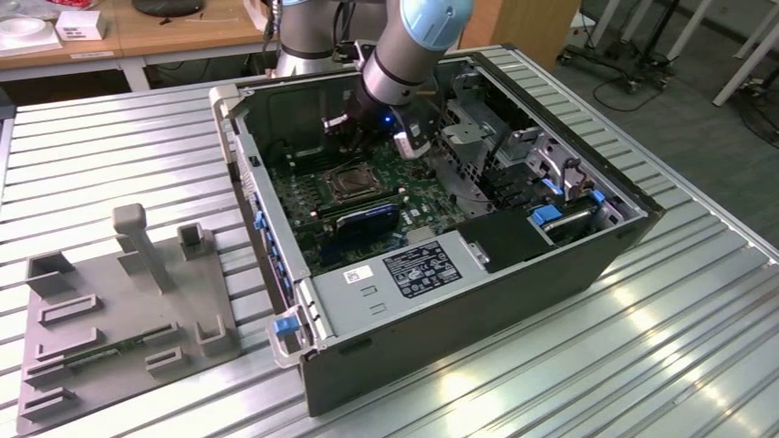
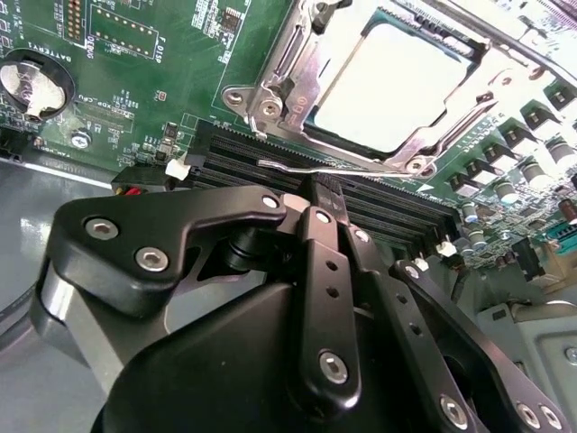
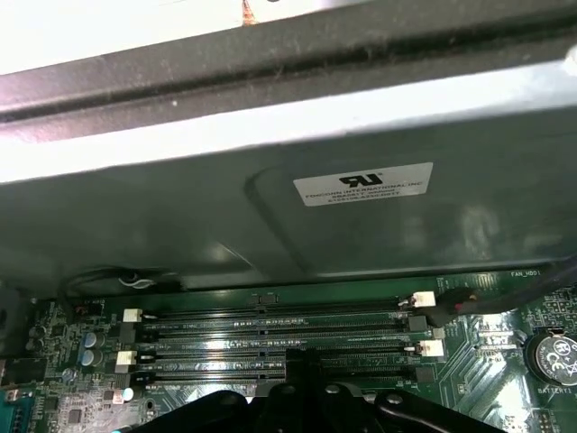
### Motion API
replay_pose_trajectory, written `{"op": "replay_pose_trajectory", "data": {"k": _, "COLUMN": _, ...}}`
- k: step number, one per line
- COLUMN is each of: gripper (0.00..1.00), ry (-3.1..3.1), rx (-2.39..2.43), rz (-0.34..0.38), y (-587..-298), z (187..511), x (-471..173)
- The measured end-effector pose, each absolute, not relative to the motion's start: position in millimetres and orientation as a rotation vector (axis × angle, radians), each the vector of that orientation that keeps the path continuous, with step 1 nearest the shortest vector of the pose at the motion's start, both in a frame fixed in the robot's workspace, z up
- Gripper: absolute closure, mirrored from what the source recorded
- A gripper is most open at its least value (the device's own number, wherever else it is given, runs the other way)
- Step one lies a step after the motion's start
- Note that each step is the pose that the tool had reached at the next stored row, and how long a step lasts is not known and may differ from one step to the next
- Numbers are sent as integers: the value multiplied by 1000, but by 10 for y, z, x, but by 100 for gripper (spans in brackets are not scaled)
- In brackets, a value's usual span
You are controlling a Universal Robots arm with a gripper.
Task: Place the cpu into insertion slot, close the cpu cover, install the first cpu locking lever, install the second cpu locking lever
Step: 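Install the first cpu locking lever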
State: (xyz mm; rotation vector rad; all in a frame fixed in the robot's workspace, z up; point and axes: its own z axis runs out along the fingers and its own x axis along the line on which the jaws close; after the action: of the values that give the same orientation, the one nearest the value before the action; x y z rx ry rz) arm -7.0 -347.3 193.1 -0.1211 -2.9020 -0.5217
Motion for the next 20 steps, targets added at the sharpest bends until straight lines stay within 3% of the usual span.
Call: {"op": "replay_pose_trajectory", "data": {"k": 20, "gripper": 89, "ry": -2901, "rx": -121, "rz": -527, "y": -3498, "z": 1867, "x": -69}}
